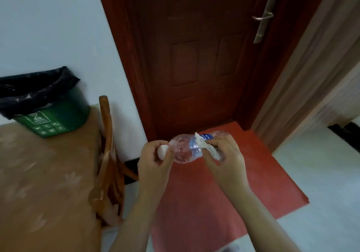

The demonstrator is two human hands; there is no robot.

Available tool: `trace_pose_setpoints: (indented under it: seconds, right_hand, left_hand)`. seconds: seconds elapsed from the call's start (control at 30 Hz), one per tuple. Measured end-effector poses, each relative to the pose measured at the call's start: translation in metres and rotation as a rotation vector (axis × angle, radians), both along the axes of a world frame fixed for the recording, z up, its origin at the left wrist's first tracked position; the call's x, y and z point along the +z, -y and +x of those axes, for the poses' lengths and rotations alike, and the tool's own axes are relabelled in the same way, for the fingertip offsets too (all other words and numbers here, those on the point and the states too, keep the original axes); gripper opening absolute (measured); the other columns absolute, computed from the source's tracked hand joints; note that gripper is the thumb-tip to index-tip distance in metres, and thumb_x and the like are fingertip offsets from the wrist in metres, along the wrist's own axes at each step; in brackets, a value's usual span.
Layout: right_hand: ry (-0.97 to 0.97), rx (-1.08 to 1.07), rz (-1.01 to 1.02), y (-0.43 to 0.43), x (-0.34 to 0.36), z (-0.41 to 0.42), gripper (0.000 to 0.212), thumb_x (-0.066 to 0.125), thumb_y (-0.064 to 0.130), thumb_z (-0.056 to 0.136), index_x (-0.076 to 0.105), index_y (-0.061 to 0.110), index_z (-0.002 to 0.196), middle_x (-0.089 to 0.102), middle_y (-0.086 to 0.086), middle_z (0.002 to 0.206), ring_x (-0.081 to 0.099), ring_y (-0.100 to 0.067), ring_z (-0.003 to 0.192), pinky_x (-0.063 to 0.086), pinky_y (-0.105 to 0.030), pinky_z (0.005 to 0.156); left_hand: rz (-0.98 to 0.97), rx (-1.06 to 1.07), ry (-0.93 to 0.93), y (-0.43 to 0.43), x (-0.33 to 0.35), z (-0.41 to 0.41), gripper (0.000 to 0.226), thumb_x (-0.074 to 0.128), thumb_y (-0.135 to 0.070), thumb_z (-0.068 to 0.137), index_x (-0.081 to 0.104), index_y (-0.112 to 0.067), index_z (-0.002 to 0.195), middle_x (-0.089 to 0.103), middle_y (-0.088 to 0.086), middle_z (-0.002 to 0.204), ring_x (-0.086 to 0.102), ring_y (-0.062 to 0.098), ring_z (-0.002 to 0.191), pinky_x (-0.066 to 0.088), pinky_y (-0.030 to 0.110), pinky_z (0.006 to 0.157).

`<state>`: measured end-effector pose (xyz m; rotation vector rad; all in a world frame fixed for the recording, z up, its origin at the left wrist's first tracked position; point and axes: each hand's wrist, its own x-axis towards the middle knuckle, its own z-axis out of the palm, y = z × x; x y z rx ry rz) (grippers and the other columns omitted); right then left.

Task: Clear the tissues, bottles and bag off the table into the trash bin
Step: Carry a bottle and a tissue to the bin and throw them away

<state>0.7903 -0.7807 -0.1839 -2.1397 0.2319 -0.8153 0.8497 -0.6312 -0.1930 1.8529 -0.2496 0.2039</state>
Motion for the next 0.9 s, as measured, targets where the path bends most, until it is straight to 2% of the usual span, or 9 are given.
trace_pose_setpoints:
  seconds: [0.07, 0.23, 0.37, 0.47, 0.6, 0.7, 0.77, 0.83, 0.9]
  right_hand:
    - [0.015, 0.061, 0.008, 0.011, -0.002, 0.030, 0.018, 0.059, 0.023, 0.074, 0.065, 0.008, 0.082, 0.058, -0.002, 0.082, 0.054, -0.016, 0.078, 0.041, -0.018, 0.069]
    - [0.010, 0.212, 0.007, 0.048, -0.001, 0.111, 0.018, 0.060, 0.024, 0.075, 0.064, 0.009, 0.084, 0.057, 0.000, 0.085, 0.056, -0.015, 0.076, 0.039, -0.011, 0.067]
    - [0.031, 0.355, -0.029, 0.076, 0.015, 0.179, 0.019, 0.057, 0.027, 0.077, 0.064, 0.011, 0.084, 0.056, 0.002, 0.085, 0.055, -0.014, 0.077, 0.043, -0.018, 0.065]
    - [0.050, 0.445, -0.035, 0.093, 0.029, 0.224, 0.016, 0.058, 0.025, 0.078, 0.064, 0.011, 0.084, 0.057, 0.001, 0.087, 0.056, -0.012, 0.081, 0.045, -0.022, 0.068]
    - [0.042, 0.570, -0.058, 0.093, 0.035, 0.273, 0.011, 0.061, 0.018, 0.077, 0.064, 0.010, 0.084, 0.057, 0.002, 0.086, 0.056, -0.013, 0.079, 0.046, -0.024, 0.068]
    - [0.027, 0.661, -0.036, 0.075, 0.032, 0.300, 0.010, 0.061, 0.018, 0.076, 0.063, 0.010, 0.082, 0.056, 0.002, 0.085, 0.055, -0.012, 0.078, 0.043, -0.019, 0.068]
    - [0.023, 0.723, -0.021, 0.057, 0.027, 0.315, 0.011, 0.061, 0.020, 0.076, 0.063, 0.010, 0.081, 0.056, 0.001, 0.085, 0.056, -0.015, 0.079, 0.044, -0.024, 0.068]
    - [0.018, 0.791, -0.016, 0.038, 0.024, 0.329, 0.013, 0.060, 0.021, 0.075, 0.063, 0.010, 0.080, 0.056, 0.000, 0.085, 0.056, -0.016, 0.078, 0.044, -0.025, 0.068]
    - [0.028, 0.847, -0.020, 0.019, 0.022, 0.343, 0.017, 0.057, 0.025, 0.075, 0.062, 0.009, 0.079, 0.056, 0.000, 0.084, 0.056, -0.014, 0.078, 0.043, -0.022, 0.067]
  left_hand:
    - [-0.018, 0.073, -0.011, 0.008, 0.000, 0.021, 0.012, 0.064, -0.023, 0.081, 0.055, -0.032, 0.083, 0.060, -0.004, 0.086, 0.057, 0.000, 0.078, 0.043, 0.008, 0.062]
    - [-0.073, 0.224, 0.040, 0.039, 0.005, 0.079, 0.027, 0.066, -0.010, 0.082, 0.055, -0.035, 0.083, 0.059, -0.005, 0.089, 0.058, -0.001, 0.077, 0.045, 0.009, 0.062]
    - [-0.107, 0.341, 0.077, 0.066, 0.018, 0.124, 0.027, 0.067, -0.008, 0.082, 0.058, -0.033, 0.083, 0.062, 0.001, 0.089, 0.060, 0.005, 0.080, 0.045, 0.012, 0.067]
    - [-0.117, 0.415, 0.105, 0.078, 0.034, 0.151, 0.022, 0.068, -0.015, 0.081, 0.058, -0.035, 0.082, 0.062, -0.002, 0.088, 0.059, 0.004, 0.080, 0.044, 0.011, 0.068]
    - [-0.177, 0.590, 0.181, 0.075, 0.043, 0.169, 0.010, 0.062, -0.034, 0.075, 0.060, -0.033, 0.085, 0.062, -0.002, 0.090, 0.059, 0.009, 0.084, 0.046, 0.017, 0.072]
    - [-0.259, 0.727, 0.155, 0.061, 0.042, 0.172, 0.008, 0.066, -0.029, 0.076, 0.062, -0.028, 0.084, 0.064, 0.009, 0.090, 0.061, 0.019, 0.083, 0.050, 0.029, 0.073]
    - [-0.290, 0.826, 0.130, 0.045, 0.041, 0.175, 0.014, 0.065, -0.038, 0.074, 0.063, -0.029, 0.084, 0.065, 0.009, 0.091, 0.063, 0.023, 0.083, 0.052, 0.036, 0.072]
    - [-0.294, 0.938, 0.138, 0.026, 0.042, 0.180, 0.022, 0.064, -0.044, 0.071, 0.062, -0.027, 0.084, 0.065, 0.005, 0.087, 0.062, 0.018, 0.080, 0.051, 0.031, 0.071]
    - [-0.313, 1.034, 0.169, 0.008, 0.046, 0.188, 0.016, 0.067, -0.038, 0.073, 0.060, -0.027, 0.081, 0.063, 0.000, 0.082, 0.059, 0.006, 0.072, 0.048, 0.017, 0.065]
